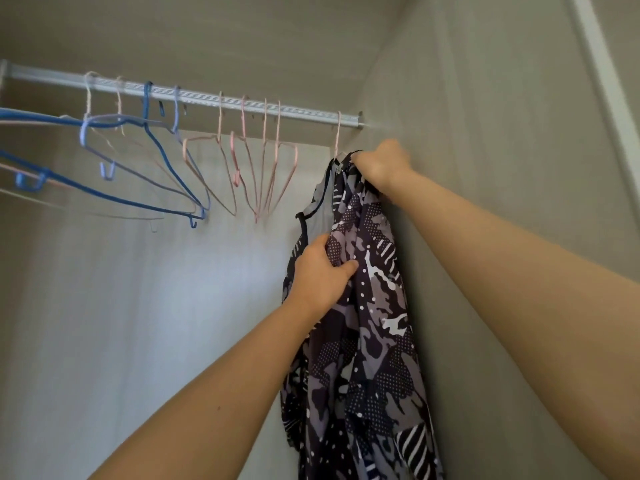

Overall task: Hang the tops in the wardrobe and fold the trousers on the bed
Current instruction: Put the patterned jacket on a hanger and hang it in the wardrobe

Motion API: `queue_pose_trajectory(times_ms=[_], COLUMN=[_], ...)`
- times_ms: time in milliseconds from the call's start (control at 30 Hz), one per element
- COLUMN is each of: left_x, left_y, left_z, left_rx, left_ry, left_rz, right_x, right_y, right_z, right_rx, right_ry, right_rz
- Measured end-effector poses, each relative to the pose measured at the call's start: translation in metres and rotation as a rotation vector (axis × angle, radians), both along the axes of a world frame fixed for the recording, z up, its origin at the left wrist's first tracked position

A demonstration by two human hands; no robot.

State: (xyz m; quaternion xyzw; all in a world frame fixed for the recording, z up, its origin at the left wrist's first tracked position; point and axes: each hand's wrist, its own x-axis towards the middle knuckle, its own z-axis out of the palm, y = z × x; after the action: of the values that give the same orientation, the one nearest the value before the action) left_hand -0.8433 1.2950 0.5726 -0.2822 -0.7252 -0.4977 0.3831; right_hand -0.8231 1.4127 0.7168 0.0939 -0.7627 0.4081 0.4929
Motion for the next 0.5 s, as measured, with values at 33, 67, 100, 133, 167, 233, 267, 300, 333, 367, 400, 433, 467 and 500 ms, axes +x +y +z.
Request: queue_pose_trajectory(times_ms=[33,67,100,133,167,233,267,300,333,367,400,433,467,500], left_x=[0.005,0.011,0.016,0.022,0.030,0.044,0.051,0.059,0.066,0.074,0.081,0.089,0.096,0.105], left_y=[-0.003,-0.006,-0.009,-0.011,-0.014,-0.019,-0.021,-0.025,-0.028,-0.033,-0.038,-0.044,-0.051,-0.058], left_z=[-0.001,-0.002,-0.003,-0.005,-0.007,-0.013,-0.016,-0.020,-0.025,-0.029,-0.033,-0.038,-0.043,-0.047], left_rx=[0.009,0.015,0.018,0.016,0.010,-0.013,-0.025,-0.036,-0.045,-0.053,-0.060,-0.066,-0.071,-0.074], left_ry=[-0.004,-0.007,-0.005,-0.002,0.005,0.010,0.007,0.000,-0.011,-0.018,-0.024,-0.031,-0.036,-0.040], left_rz=[0.018,0.037,0.051,0.058,0.062,0.074,0.079,0.077,0.073,0.071,0.077,0.089,0.110,0.139], right_x=[0.003,0.006,0.011,0.016,0.022,0.034,0.040,0.048,0.055,0.061,0.068,0.075,0.082,0.089], right_y=[0.000,-0.001,-0.001,-0.003,-0.006,-0.012,-0.016,-0.019,-0.021,-0.024,-0.028,-0.031,-0.034,-0.038], right_z=[-0.004,-0.008,-0.012,-0.018,-0.025,-0.040,-0.049,-0.058,-0.067,-0.077,-0.086,-0.096,-0.106,-0.115], right_rx=[0.042,0.079,0.109,0.135,0.158,0.216,0.257,0.299,0.340,0.379,0.419,0.455,0.481,0.498], right_ry=[0.024,0.047,0.067,0.084,0.098,0.108,0.120,0.135,0.155,0.174,0.185,0.190,0.194,0.193], right_rz=[-0.057,-0.098,-0.120,-0.124,-0.119,-0.141,-0.176,-0.219,-0.260,-0.298,-0.324,-0.334,-0.326,-0.308])
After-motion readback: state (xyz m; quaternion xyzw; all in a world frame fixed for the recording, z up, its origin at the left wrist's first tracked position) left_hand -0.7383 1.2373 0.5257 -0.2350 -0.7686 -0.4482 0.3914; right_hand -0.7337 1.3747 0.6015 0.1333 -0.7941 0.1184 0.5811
